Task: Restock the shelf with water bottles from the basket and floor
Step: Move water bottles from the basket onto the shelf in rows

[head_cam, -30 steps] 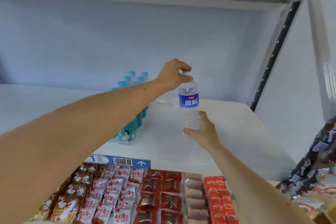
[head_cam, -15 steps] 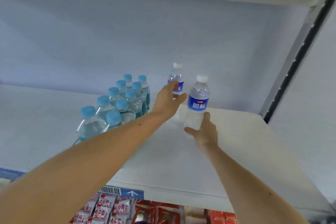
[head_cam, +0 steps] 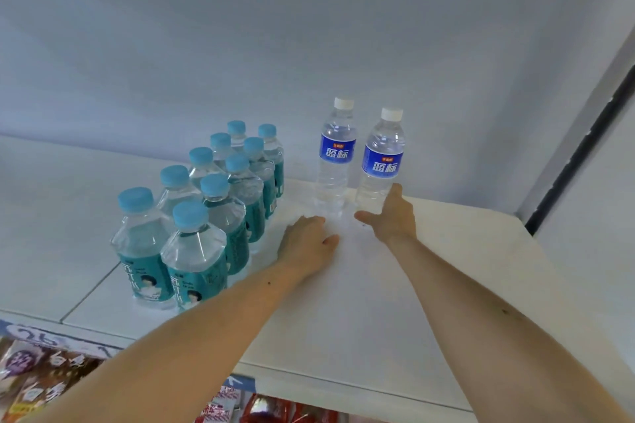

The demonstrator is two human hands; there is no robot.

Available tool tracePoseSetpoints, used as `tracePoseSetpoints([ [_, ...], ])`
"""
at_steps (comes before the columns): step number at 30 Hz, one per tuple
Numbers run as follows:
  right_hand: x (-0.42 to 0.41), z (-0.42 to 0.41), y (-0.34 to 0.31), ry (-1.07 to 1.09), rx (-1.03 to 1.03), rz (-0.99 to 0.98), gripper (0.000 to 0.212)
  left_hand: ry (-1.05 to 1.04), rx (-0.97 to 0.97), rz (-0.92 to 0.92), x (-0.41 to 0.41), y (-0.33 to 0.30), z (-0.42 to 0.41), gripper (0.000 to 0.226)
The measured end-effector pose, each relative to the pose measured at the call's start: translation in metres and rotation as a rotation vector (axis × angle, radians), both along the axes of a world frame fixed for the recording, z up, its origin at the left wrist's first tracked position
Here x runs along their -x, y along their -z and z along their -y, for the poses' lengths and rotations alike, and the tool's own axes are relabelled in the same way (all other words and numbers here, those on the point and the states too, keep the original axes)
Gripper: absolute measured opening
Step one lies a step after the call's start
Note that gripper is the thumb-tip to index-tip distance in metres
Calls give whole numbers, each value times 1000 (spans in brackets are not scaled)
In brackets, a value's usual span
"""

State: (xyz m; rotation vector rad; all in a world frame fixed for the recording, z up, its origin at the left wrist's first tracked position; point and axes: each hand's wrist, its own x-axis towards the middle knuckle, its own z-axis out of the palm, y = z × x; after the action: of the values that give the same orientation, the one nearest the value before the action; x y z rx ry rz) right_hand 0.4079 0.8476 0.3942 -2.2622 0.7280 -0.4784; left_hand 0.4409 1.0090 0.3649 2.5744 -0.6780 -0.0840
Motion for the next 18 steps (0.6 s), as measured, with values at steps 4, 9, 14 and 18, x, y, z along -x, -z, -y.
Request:
tracePoseSetpoints([
  [4, -10, 9, 0, 4, 11, -17, 78, 20, -114, 84, -1, -3, 8, 38],
  [9, -16, 12, -1, -5, 24, -16, 78, -2, -184, 82, -4, -5, 14, 41],
  [14, -21, 15, -1, -9, 25, -18, 75, 3, -196, 71, -4, -5, 14, 44],
  [18, -23, 15, 0, -9, 21, -12, 75, 26, -209, 93, -5, -3, 12, 45],
])
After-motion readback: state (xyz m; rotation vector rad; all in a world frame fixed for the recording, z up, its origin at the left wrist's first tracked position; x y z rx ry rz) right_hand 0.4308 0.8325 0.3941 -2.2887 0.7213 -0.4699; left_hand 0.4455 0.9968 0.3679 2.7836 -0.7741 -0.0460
